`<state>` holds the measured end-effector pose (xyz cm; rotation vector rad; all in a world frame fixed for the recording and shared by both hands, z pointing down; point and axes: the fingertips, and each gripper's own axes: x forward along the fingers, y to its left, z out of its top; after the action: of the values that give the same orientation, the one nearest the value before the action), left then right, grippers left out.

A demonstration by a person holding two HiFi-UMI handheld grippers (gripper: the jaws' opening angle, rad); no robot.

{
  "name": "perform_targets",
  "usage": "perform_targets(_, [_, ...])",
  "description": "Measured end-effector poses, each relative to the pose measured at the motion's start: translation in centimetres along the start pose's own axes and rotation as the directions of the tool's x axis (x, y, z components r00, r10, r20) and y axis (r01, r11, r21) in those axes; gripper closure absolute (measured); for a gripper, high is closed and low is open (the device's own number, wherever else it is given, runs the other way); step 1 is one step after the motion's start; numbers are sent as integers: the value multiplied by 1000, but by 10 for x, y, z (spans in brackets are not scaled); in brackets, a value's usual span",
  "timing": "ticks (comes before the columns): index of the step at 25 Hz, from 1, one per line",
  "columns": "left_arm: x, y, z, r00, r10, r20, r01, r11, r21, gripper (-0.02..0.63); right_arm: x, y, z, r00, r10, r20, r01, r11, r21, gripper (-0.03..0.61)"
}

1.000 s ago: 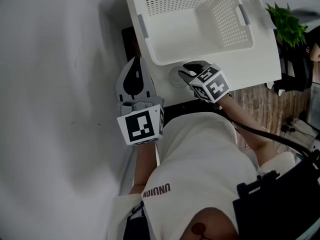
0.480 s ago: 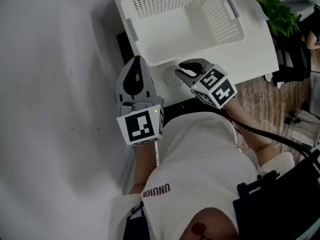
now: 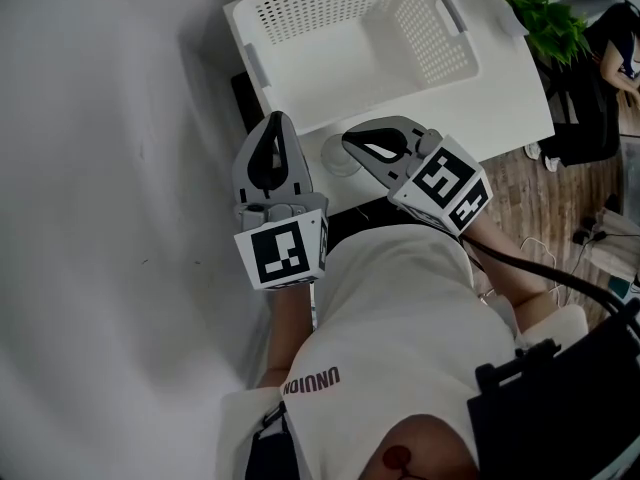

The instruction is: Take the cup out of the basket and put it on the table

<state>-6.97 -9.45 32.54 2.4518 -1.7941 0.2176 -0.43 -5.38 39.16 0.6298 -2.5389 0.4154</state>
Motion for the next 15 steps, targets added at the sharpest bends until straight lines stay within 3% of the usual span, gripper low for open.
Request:
perform_targets(8, [-2, -3, 5, 1000, -2, 11, 2, 1000, 15, 603, -22, -2, 45, 984, -49, 172, 56, 998, -31, 561])
perform_targets(15, [-4, -4, 8, 1000, 2, 19, -2, 1000, 20, 603, -25, -6, 53, 972, -83, 218, 97, 994, -57, 561])
